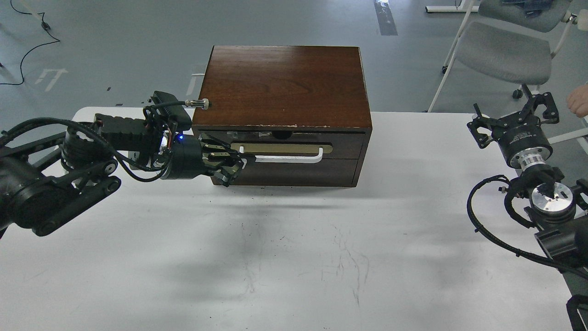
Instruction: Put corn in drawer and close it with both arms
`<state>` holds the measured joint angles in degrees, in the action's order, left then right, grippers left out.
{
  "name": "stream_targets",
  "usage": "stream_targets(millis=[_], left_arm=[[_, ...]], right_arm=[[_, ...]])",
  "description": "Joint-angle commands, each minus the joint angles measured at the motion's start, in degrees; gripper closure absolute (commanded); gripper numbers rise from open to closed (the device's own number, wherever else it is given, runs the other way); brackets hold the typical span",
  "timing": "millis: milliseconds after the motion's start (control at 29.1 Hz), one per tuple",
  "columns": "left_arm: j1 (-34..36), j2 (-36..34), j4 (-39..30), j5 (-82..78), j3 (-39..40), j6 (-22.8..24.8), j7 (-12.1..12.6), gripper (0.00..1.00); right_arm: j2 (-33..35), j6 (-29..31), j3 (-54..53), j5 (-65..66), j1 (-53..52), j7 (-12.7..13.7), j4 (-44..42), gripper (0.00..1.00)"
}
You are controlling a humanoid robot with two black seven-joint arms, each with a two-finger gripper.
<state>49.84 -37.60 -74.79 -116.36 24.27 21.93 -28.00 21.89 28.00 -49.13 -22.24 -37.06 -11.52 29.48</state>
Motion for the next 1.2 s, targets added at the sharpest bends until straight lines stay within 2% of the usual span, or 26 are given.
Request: stream_targets(millis=[0, 378, 652, 790, 927, 996, 1167], left_arm=[[-0.1, 0.0, 0.1, 0.0, 0.0, 0.0, 0.0, 1.00], [0.5, 0.5, 1.1, 0.2, 0.0, -0.6, 0.0, 1.00], [0.8, 0.3, -1.3, 6.5, 0.1, -0.7, 0.0, 1.00], [0.8, -2.5, -5.6, 16.0, 1.9, -0.7, 0.0, 1.00], [0.8, -2.6, -5.7, 26.5, 7.6, -0.5, 0.0, 1.00], [0.8, -2.7, -3.8, 35.0, 11.7, -0.1, 0.0, 1.00], [1.2, -2.6, 3.5, 50.1, 16.1, -0.3, 0.0, 1.00]], right_arm=[[0.0, 0.0, 0.1, 0.0, 0.0, 0.0, 0.0, 0.00], [0.0, 0.0, -0.1, 0.0, -0.1, 0.0, 0.0, 0.00], [0.1, 0.0, 0.1, 0.0, -0.2, 0.0, 0.1, 0.00], [0.2, 0.0, 0.1, 0.1, -0.5, 0.0, 0.3, 0.00], [0.4, 0.0, 0.3, 0.4, -2.1, 0.0, 0.3, 0.00], [0.4, 0.0, 0.4, 0.4, -3.0, 0.0, 0.3, 0.00], [0.4, 0.0, 0.4, 0.5, -3.9, 0.0, 0.5, 0.00]])
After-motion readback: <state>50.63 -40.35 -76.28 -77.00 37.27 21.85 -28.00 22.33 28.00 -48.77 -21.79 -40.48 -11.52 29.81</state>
